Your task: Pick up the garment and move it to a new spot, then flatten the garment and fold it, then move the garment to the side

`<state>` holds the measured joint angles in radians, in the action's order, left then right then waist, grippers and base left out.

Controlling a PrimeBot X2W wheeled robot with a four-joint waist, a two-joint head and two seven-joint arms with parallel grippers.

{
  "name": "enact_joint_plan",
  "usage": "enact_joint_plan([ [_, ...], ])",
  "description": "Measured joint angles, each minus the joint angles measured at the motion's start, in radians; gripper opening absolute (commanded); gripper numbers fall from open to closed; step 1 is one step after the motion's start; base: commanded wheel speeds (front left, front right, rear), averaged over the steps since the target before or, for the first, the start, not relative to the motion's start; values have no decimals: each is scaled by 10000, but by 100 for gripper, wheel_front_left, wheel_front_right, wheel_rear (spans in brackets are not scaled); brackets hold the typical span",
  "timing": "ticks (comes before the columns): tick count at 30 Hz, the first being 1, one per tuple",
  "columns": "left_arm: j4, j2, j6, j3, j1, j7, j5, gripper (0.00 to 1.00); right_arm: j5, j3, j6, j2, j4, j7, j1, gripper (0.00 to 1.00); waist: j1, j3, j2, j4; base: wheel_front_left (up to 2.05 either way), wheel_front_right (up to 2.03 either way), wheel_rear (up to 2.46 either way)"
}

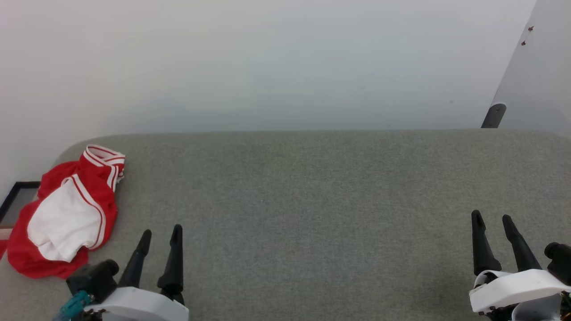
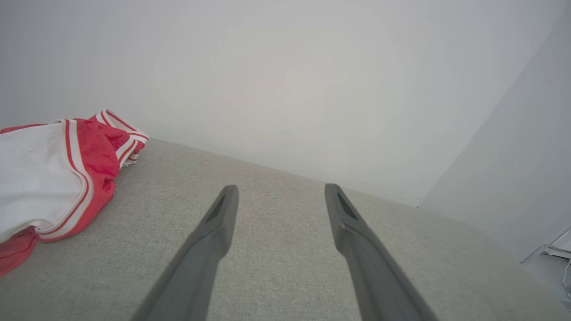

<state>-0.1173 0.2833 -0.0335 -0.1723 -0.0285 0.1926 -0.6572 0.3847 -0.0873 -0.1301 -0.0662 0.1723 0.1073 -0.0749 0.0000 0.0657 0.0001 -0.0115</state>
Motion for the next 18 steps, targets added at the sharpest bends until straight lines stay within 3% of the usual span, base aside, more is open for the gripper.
enact_joint_plan([
  [18,104,102,71,-12,170,360,1189,100,-1572,-61,0,17,-192,247,1,100,0,209,0,-41,0,0,0],
])
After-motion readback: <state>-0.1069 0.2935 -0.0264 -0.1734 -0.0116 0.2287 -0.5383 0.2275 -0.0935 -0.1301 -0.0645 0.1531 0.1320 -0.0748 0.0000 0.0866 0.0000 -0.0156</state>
